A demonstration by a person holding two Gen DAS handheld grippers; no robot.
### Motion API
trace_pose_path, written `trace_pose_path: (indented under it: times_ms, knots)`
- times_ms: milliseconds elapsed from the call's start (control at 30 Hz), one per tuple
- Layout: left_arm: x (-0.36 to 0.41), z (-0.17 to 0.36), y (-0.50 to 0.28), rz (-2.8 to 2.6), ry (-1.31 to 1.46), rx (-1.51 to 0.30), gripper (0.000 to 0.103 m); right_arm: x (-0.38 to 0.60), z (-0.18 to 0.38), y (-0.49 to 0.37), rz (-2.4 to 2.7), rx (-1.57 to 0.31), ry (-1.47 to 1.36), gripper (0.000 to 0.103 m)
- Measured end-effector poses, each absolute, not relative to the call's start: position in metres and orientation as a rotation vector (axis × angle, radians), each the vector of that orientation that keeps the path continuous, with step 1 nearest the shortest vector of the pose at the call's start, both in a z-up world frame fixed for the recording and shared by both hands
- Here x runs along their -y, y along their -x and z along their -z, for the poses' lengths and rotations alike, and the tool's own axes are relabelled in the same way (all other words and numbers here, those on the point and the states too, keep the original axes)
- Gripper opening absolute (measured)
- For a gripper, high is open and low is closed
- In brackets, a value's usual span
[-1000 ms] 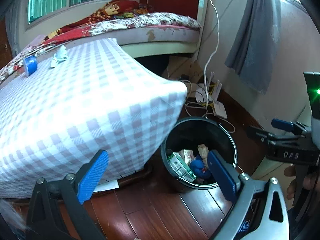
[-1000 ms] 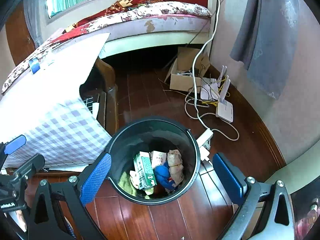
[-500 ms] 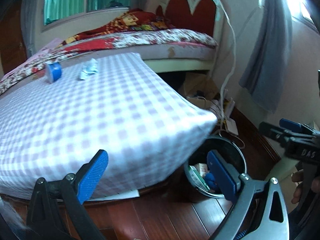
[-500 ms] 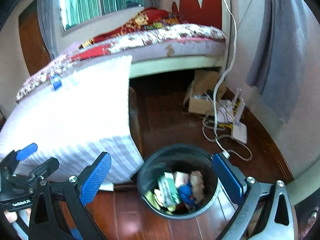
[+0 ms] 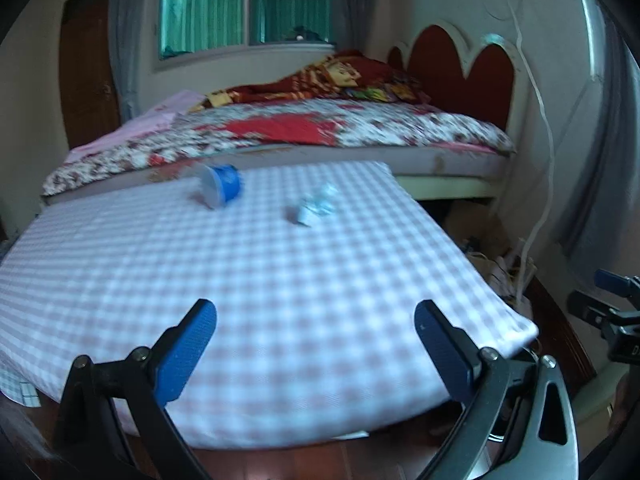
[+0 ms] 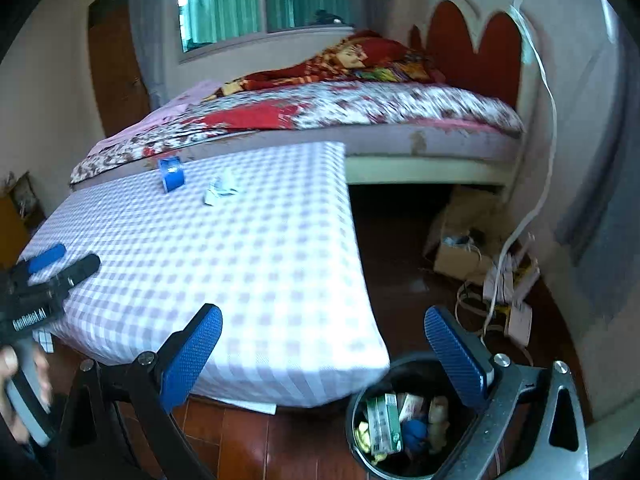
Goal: Collect trash
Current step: 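Move both open tools back toward the bed, then grasp the blue-white paper cup with the left tool while the right tool grasps the light blue tissue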
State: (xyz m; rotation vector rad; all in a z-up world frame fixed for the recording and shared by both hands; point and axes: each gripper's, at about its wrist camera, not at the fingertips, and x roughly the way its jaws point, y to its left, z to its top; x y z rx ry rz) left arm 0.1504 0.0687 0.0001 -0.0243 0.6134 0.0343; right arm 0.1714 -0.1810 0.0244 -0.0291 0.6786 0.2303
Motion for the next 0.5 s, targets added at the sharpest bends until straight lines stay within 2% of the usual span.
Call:
trace_pose_path:
  times_ms: [200,267,300,333,467,500]
  knots:
    - [-0.117,-0.009,-0.162,-0.090,0.050,-0.594,0.098,0.124,-0.029,-0.212,-0.332,-0.675,0.048,0.102]
    - [-0.134,-0.002,-0.169,-0.096,0.083,-0.608,0.096,0.104,-0.025,-0.226,-0.362,-0.685,0.061,0.092]
    - [-0.139,0.001,-0.173,-0.096,0.091,-0.619,0.095,0.090,-0.021,-0.237,-0.386,-0.699,0.059,0.081]
    - [-0.143,0.006,-0.178,-0.100,0.095,-0.627,0.095,0.081,-0.018,-0.243,-0.401,-0.709,0.056,0.076]
    - [-0.156,0.020,-0.201,-0.112,0.086,-0.643,0.094,0.043,-0.005,-0.282,-0.437,-0.733,0.061,0.073]
    - [-0.162,0.022,-0.204,-0.110,0.091,-0.647,0.092,0.035,0.000,-0.294,-0.443,-0.743,0.052,0.069]
